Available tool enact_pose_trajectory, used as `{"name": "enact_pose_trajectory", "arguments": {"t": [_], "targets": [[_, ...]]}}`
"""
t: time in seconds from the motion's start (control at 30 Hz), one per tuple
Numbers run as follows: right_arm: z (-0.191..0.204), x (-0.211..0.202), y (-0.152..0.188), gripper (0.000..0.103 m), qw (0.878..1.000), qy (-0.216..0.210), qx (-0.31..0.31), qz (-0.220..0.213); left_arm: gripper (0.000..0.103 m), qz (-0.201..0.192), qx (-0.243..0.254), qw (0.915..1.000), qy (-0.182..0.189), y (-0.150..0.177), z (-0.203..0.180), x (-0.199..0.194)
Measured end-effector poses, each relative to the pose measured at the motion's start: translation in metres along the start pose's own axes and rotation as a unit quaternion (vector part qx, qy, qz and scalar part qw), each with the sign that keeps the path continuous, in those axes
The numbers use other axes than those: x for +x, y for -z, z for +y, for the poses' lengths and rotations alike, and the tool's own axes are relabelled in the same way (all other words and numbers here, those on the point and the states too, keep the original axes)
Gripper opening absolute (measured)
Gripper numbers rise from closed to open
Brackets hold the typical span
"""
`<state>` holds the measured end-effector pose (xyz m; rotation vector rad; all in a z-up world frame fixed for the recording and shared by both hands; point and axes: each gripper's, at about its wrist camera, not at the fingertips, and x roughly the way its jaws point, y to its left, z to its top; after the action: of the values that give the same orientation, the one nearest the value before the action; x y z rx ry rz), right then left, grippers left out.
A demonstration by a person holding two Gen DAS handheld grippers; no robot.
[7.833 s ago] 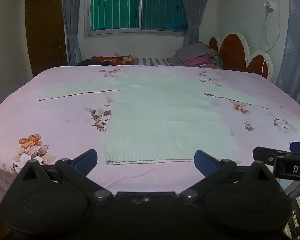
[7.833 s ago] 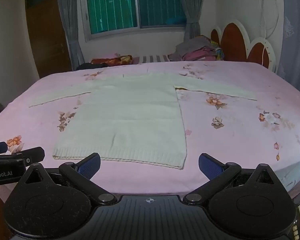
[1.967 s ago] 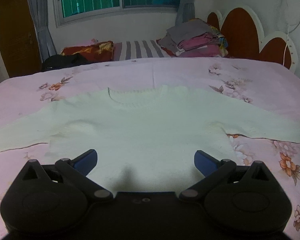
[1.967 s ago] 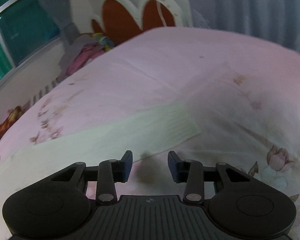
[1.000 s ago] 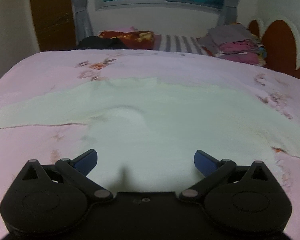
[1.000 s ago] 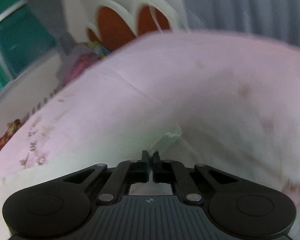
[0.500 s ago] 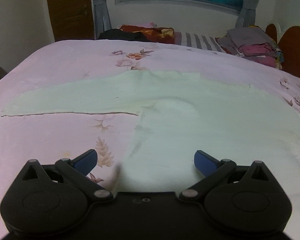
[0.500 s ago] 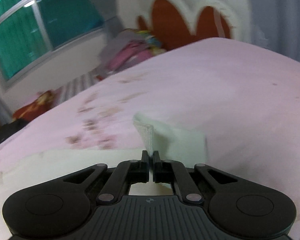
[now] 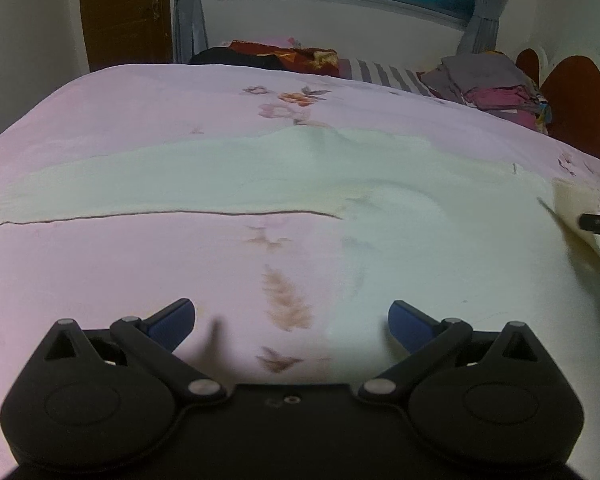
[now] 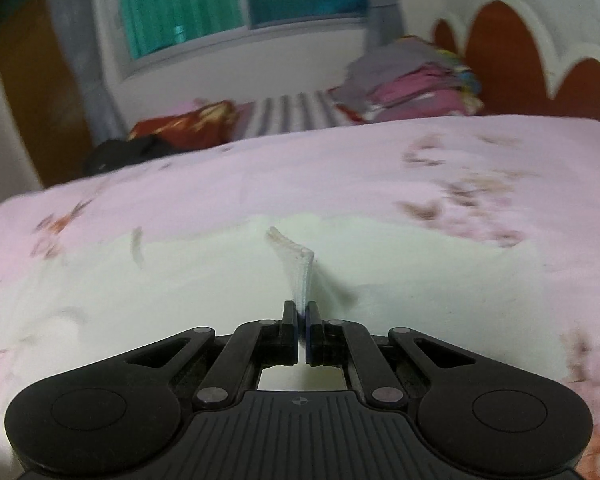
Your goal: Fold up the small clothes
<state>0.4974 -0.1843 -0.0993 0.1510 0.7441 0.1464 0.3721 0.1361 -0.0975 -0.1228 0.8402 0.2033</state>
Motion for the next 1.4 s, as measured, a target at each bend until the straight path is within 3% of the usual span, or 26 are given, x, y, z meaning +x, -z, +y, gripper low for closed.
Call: {"name": "enact_pose_trajectory", "arguments": {"t": [0.27, 0.37, 0.4, 0.43, 0.5, 0.6, 0.63, 0.7, 0.73, 0.9, 1.03, 1.13, 1.2, 1.4], "targets": [[0.066, 0.040, 0.019, 0.002, 0.998, -0.031, -0.039, 0.031, 0.103, 0.001, -0.036, 0.9993, -0.009, -0.002, 0.039, 0.005], [0.080, 0.051, 0.028, 0.003, 0.997, -0.023, -0.057, 0.036, 0.103, 0.004, -0.040, 0.9992, -0.008, -0.005, 0.041, 0.010], [0.084, 0.053, 0.030, 0.013, 0.997, -0.017, -0.068, 0.035, 0.102, 0.005, -0.042, 0.9991, -0.004, -0.007, 0.040, 0.011], [0.089, 0.048, 0.033, 0.040, 0.996, -0.024, -0.075, 0.030, 0.102, 0.004, -0.044, 0.9990, 0.002, -0.009, 0.038, 0.012], [0.093, 0.034, 0.036, 0.080, 0.996, -0.021, -0.081, 0.004, 0.101, 0.001, -0.044, 0.9988, 0.019, -0.014, 0.031, 0.013], [0.087, 0.015, 0.038, 0.076, 0.995, -0.031, -0.090, -0.016, 0.086, -0.001, -0.041, 0.9969, 0.067, -0.025, 0.007, 0.022], [0.081, 0.011, 0.039, 0.058, 0.996, -0.038, -0.082, -0.012, 0.083, 0.002, -0.038, 0.9957, 0.085, -0.029, -0.004, 0.027], [0.062, 0.007, 0.041, 0.036, 0.997, -0.035, -0.066, 0.004, 0.070, 0.011, -0.033, 0.9905, 0.133, -0.039, -0.034, 0.038], [0.051, 0.004, 0.043, 0.031, 0.998, -0.030, -0.056, 0.012, 0.067, 0.013, -0.033, 0.9872, 0.156, -0.041, -0.048, 0.043], [-0.011, -0.008, 0.049, 0.029, 0.999, -0.002, 0.014, 0.033, 0.046, 0.044, -0.036, 0.9693, 0.239, -0.054, -0.118, 0.070], [-0.048, -0.020, 0.050, 0.028, 0.998, 0.004, 0.047, 0.037, 0.040, 0.068, -0.047, 0.9603, 0.266, -0.058, -0.152, 0.096], [-0.064, -0.022, 0.047, 0.028, 0.997, -0.001, 0.059, 0.041, 0.025, 0.078, -0.049, 0.9581, 0.271, -0.062, -0.168, 0.115], [-0.071, -0.023, 0.047, 0.028, 0.997, 0.000, 0.063, 0.043, 0.003, 0.077, -0.052, 0.9557, 0.279, -0.064, -0.175, 0.126], [-0.078, -0.022, 0.053, 0.028, 0.996, -0.005, 0.073, 0.048, 0.003, 0.019, -0.040, 0.9584, 0.282, -0.076, -0.160, 0.102]]}}
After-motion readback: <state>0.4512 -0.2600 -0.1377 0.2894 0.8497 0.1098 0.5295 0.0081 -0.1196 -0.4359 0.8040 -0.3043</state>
